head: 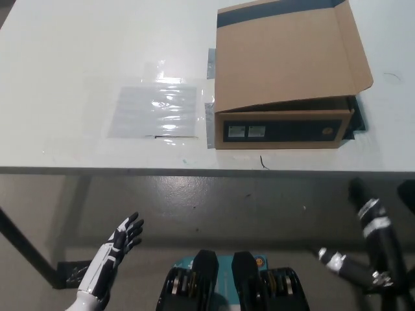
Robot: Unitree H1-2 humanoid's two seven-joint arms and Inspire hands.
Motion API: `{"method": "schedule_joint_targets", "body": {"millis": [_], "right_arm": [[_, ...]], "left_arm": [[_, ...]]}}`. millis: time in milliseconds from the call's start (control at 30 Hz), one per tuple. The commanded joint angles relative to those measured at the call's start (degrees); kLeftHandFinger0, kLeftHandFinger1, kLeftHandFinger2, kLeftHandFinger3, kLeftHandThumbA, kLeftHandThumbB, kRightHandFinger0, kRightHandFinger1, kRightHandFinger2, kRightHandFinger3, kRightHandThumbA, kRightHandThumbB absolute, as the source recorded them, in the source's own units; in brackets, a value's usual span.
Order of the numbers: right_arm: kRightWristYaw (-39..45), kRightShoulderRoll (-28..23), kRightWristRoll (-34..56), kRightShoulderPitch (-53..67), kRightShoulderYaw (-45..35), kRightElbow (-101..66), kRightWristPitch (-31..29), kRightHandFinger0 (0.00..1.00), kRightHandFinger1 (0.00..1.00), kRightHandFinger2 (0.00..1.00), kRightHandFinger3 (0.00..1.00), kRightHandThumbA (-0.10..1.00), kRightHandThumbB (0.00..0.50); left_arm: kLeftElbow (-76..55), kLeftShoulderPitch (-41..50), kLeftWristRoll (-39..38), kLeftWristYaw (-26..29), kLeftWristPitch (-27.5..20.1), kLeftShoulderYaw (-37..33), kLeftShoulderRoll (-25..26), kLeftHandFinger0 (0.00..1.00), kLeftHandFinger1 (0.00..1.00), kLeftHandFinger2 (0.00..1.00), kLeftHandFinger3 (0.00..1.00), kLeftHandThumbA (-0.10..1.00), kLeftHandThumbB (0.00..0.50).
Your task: A small storage box is placed at the center of the table and the robot uses its right hand to slide under its lid and push it upwards to open it
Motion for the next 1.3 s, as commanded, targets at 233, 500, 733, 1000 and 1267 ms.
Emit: {"method": "schedule_joint_targets", "body": {"millis": [233, 500, 733, 1000, 1267], "right_arm": [[-1.98, -0.5, 9.37, -11.59, -6.38, -10.96, 8.12, 1.0, 1.0, 1.0, 1.0, 1.0, 0.231], [-2.61, -0.76, 10.72, -18.76, -10.36, -5.77, 9.73, 1.0, 1.0, 1.0, 1.0, 1.0, 0.209], [-1.96, -1.07, 12.64, -24.58, -12.13, 2.43, 9.19, 1.0, 1.0, 1.0, 1.0, 1.0, 0.235], [-0.18, 0.48, 21.87, -30.48, -14.52, 9.15, 11.33, 1.0, 1.0, 1.0, 1.0, 1.0, 0.233], [1.4, 1.31, 30.56, -34.53, -16.95, 13.72, 15.37, 1.0, 1.0, 1.0, 1.0, 1.0, 0.265]], "left_arm": [[-0.66, -0.94, -0.89, -1.14, -3.33, 0.32, 0.86, 1.0, 1.0, 1.0, 1.0, 1.0, 0.297], [-0.59, -0.78, -0.5, -1.52, -3.24, 0.12, 0.93, 1.0, 1.0, 1.0, 1.0, 1.0, 0.294], [-0.34, -0.64, -0.79, -1.89, -3.13, 0.29, 0.88, 1.0, 1.0, 1.0, 1.0, 1.0, 0.284], [-0.15, -0.51, -0.9, -2.0, -3.26, 0.38, 0.73, 1.0, 1.0, 1.0, 1.0, 1.0, 0.304], [0.15, -0.59, -0.78, -1.81, -3.5, 0.46, 0.54, 1.0, 1.0, 1.0, 1.0, 1.0, 0.298]]}}
